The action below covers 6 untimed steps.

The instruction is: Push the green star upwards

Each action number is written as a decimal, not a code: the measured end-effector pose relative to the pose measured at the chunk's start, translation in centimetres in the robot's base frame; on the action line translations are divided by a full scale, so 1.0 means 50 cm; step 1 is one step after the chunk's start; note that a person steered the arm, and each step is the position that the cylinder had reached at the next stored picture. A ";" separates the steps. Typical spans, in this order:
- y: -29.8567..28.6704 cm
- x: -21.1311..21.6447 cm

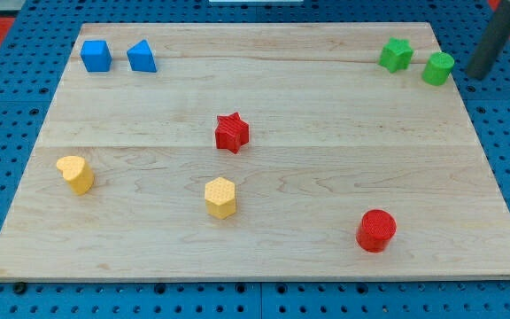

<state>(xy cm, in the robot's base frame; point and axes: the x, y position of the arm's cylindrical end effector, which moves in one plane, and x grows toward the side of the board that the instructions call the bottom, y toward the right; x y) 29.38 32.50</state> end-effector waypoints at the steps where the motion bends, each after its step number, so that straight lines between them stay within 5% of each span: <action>1: -0.093 -0.012; 6: -0.330 -0.055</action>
<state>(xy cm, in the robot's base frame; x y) 26.63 16.01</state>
